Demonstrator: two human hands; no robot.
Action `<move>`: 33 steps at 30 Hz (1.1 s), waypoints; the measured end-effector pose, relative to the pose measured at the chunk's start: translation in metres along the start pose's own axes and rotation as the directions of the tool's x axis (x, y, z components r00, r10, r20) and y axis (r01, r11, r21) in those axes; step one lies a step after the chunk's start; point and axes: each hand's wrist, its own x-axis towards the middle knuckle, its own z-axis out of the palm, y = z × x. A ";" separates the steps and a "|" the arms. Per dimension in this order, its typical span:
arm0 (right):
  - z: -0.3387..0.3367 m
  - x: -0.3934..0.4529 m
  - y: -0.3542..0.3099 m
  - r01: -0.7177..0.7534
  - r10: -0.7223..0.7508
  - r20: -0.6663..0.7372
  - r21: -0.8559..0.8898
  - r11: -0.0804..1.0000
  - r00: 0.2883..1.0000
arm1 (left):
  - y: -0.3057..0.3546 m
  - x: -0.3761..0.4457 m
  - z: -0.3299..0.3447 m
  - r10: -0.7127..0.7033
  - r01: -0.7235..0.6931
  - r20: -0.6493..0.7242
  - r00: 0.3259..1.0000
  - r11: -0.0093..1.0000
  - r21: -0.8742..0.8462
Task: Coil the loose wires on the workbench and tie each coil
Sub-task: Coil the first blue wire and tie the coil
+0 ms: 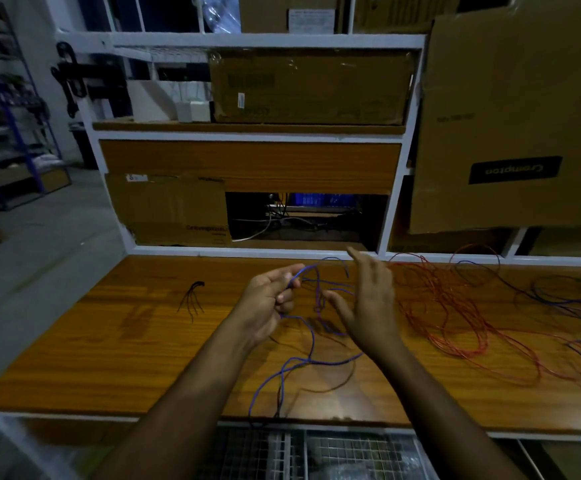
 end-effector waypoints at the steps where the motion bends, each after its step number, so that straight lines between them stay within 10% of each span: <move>1: -0.001 0.005 -0.007 0.090 -0.088 0.104 -0.020 0.996 0.991 | 0.001 -0.001 0.002 -0.015 0.015 0.027 1.000 1.000 0.005; 15: -0.033 0.053 -0.026 0.011 -0.169 0.326 0.434 0.901 0.930 | 0.048 -0.026 0.001 -0.115 0.053 0.210 0.971 0.958 0.282; 21: -0.042 0.053 -0.030 -0.061 -0.118 0.337 0.474 0.878 0.934 | 0.051 -0.028 0.010 -0.208 0.240 0.317 0.926 0.969 -0.066; 25: -0.055 0.044 -0.009 -0.616 -0.110 0.734 0.633 0.469 0.670 | 0.058 -0.022 0.008 -0.051 0.131 0.242 0.969 0.936 -0.327; 30: -0.056 0.017 0.051 -0.716 -0.233 0.879 0.475 0.512 0.416 | 0.095 -0.013 0.007 0.122 -0.052 0.140 0.983 0.903 -0.426; 33: -0.055 -0.001 0.065 -0.722 -0.080 0.810 0.559 0.408 0.581 | 0.113 -0.008 0.010 0.165 -0.092 0.150 0.975 0.909 -0.406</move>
